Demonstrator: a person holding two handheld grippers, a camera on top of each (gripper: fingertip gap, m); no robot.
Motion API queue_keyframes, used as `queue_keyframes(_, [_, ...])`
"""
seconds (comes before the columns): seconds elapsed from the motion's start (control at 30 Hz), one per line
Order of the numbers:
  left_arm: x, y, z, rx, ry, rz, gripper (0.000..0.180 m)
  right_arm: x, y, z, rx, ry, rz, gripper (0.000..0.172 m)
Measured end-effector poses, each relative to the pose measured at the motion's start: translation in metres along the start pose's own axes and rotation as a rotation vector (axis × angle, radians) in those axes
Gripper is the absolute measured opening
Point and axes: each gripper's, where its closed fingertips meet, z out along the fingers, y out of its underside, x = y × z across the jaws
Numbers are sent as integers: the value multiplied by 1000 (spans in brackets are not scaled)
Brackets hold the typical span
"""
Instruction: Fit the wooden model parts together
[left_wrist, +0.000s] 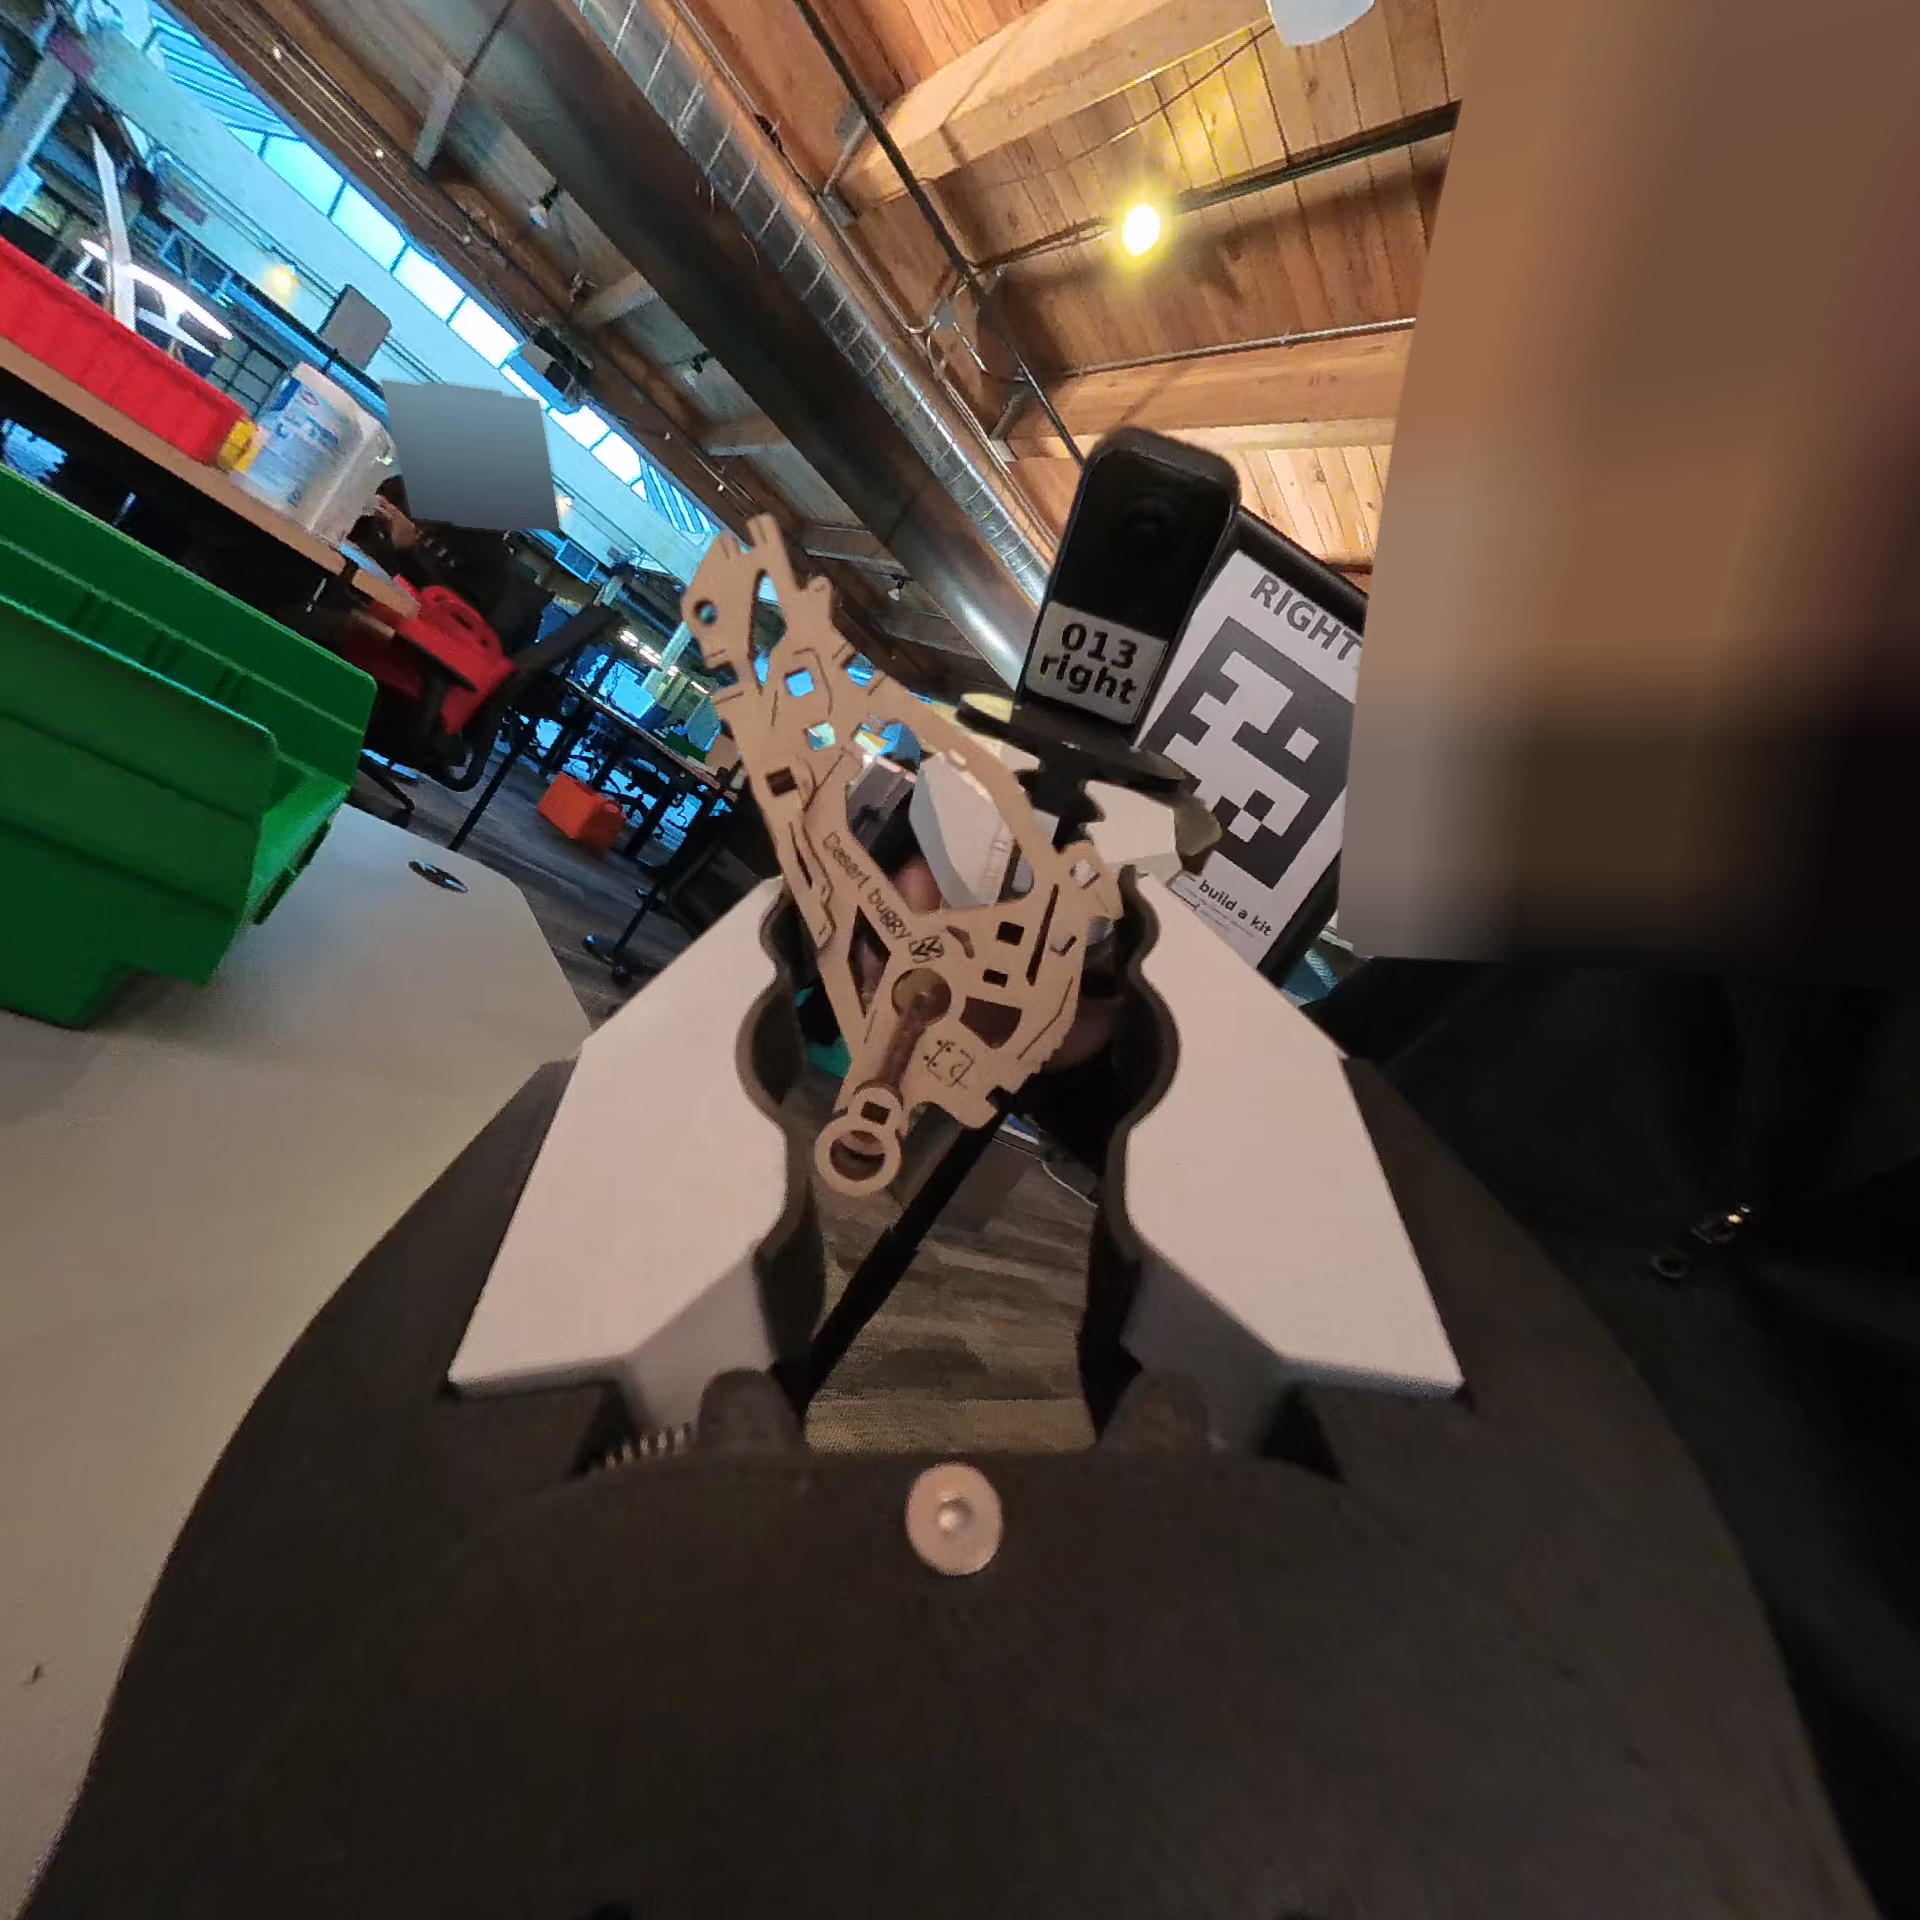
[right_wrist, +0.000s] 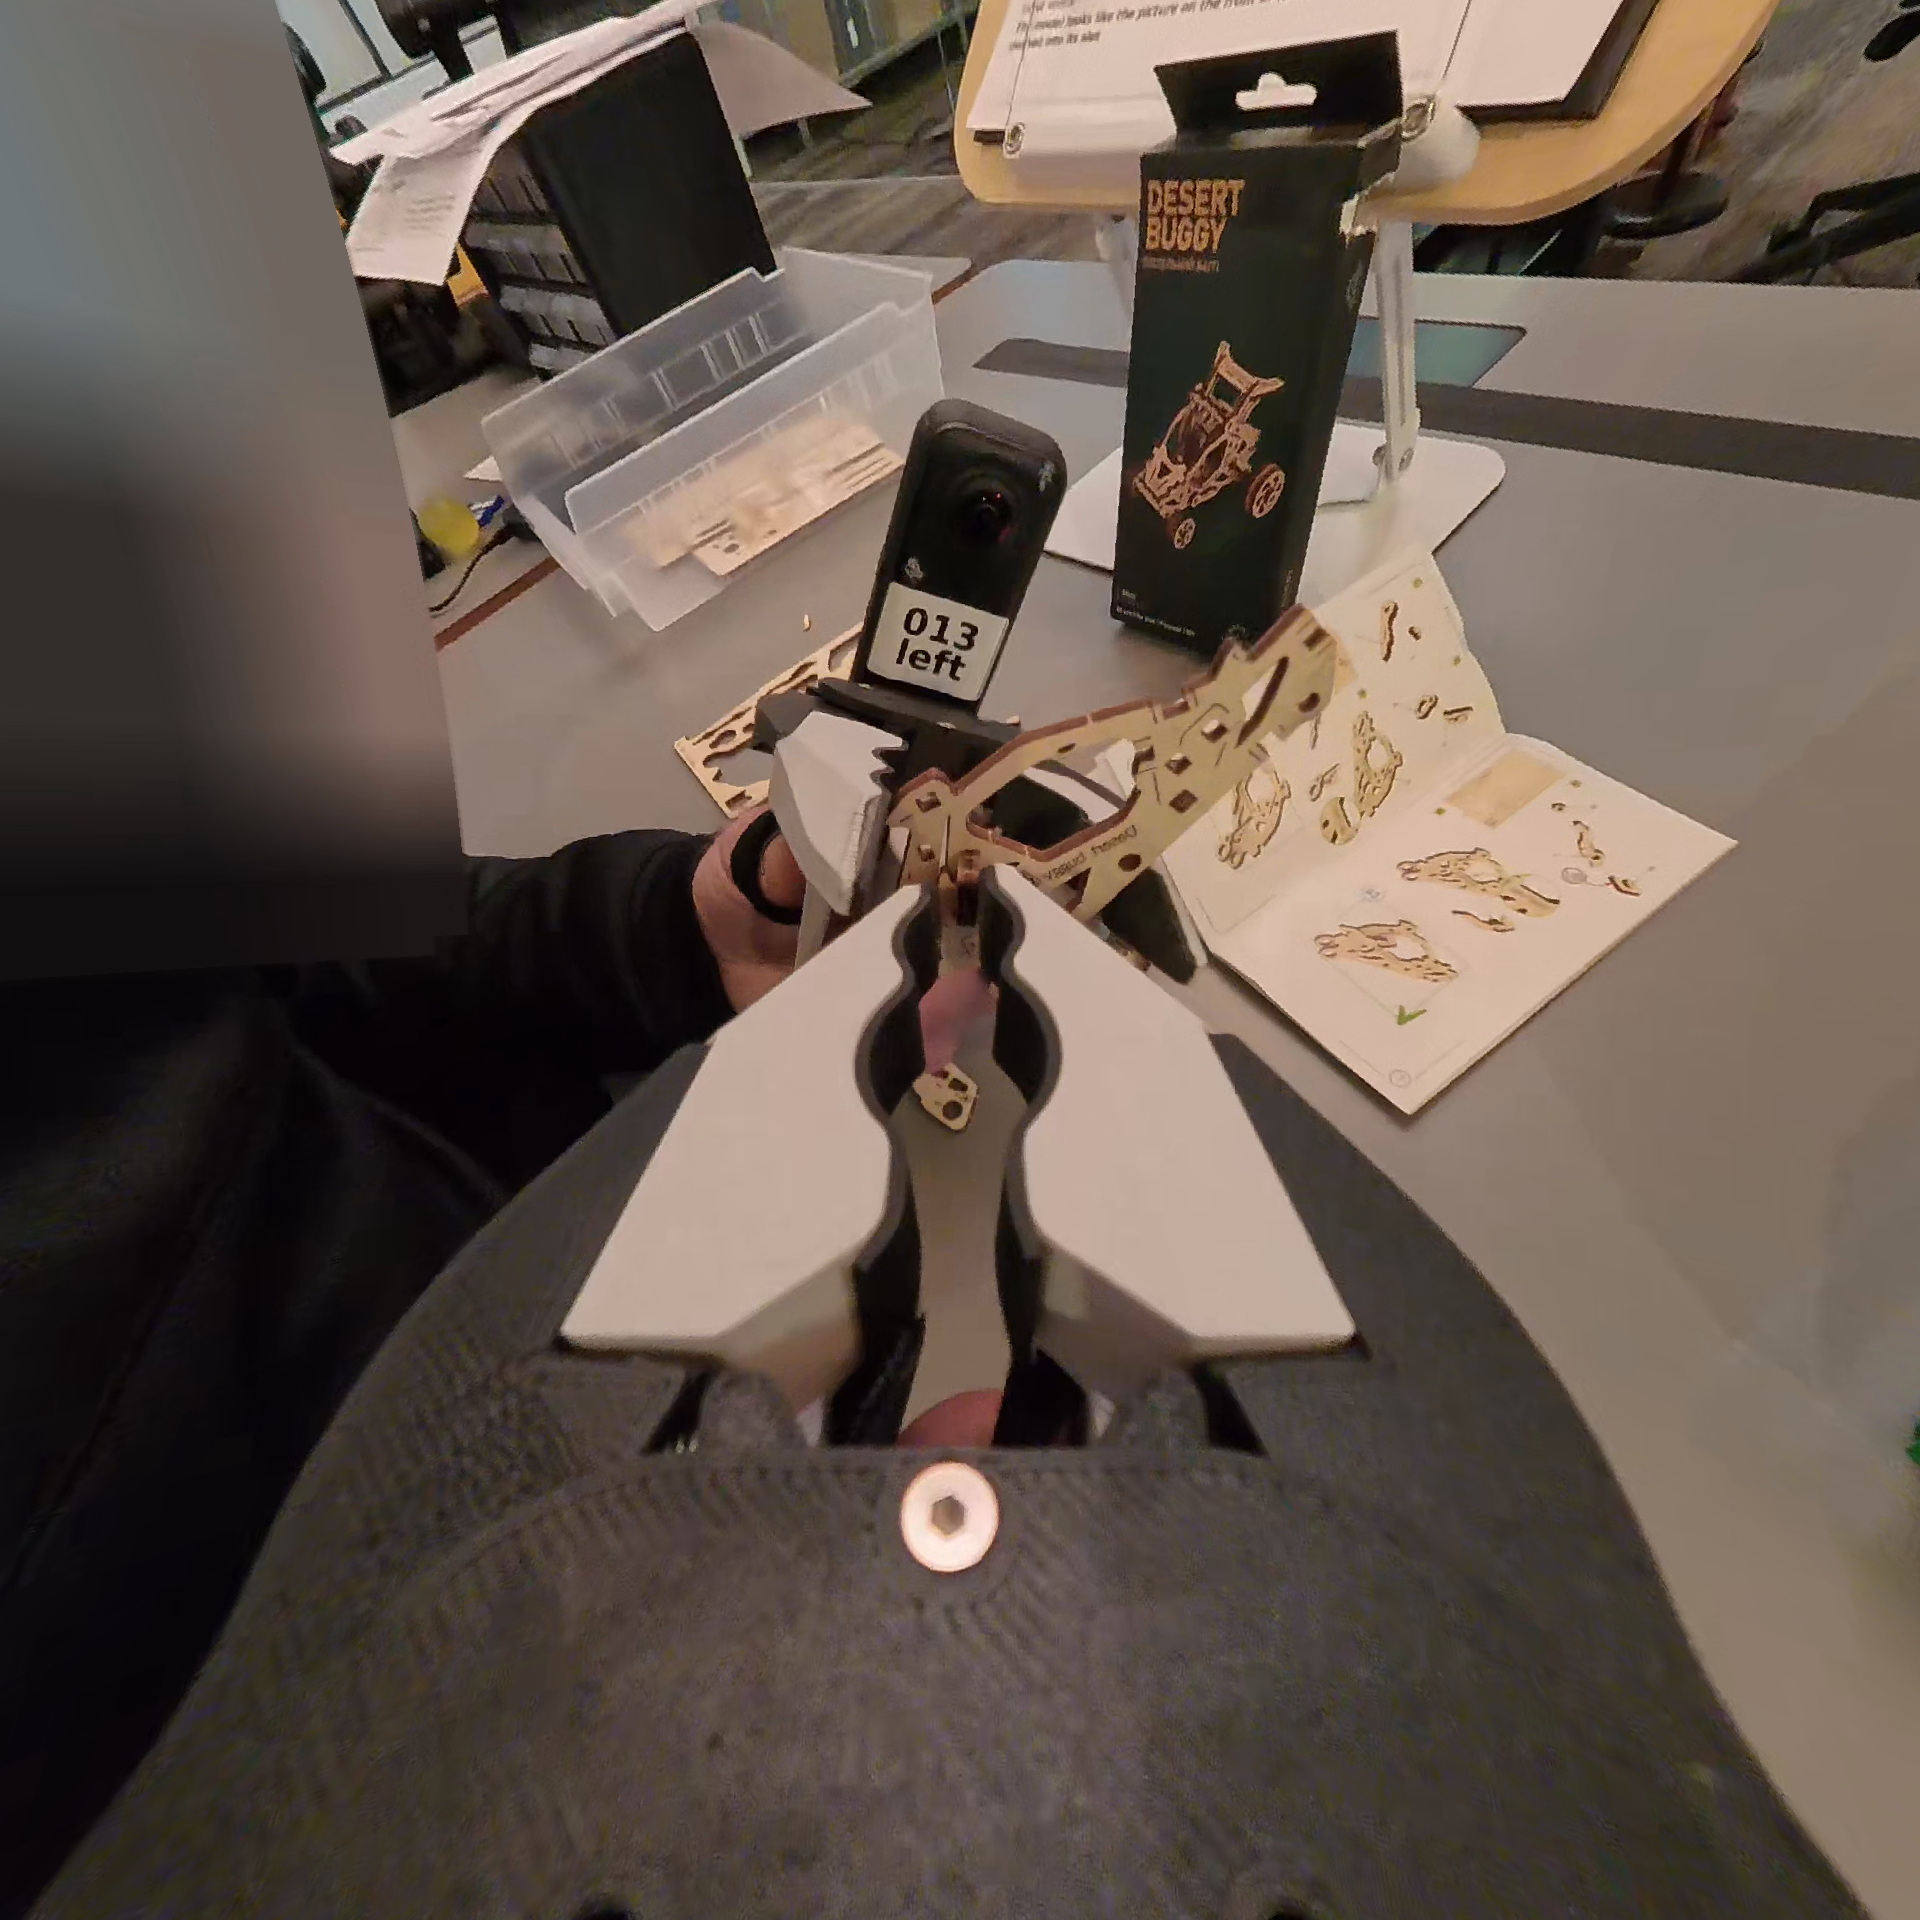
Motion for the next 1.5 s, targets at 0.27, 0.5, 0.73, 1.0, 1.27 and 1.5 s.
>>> queue_keyframes(0.27, [6,-11,-1,105,66,-55,57,-2,-10,2,216,-7,102,4])
queue_keyframes(0.5, [4,-10,-2,101,51,-54,57,-2,-9,3,279,24,118,4])
queue_keyframes(0.73, [-27,-13,-21,-31,-279,142,57,17,19,-1,-94,250,-281,4])
queue_keyframes(1.0, [-39,11,-21,-211,-383,214,9,35,45,-3,-398,487,-773,5])
queue_keyframes(1.27, [-44,19,-13,-236,-460,316,1,41,48,-2,-350,547,-688,4])
queue_keyframes(1.5, [-50,15,-16,-189,-501,280,1,46,50,-3,-325,579,-643,19])
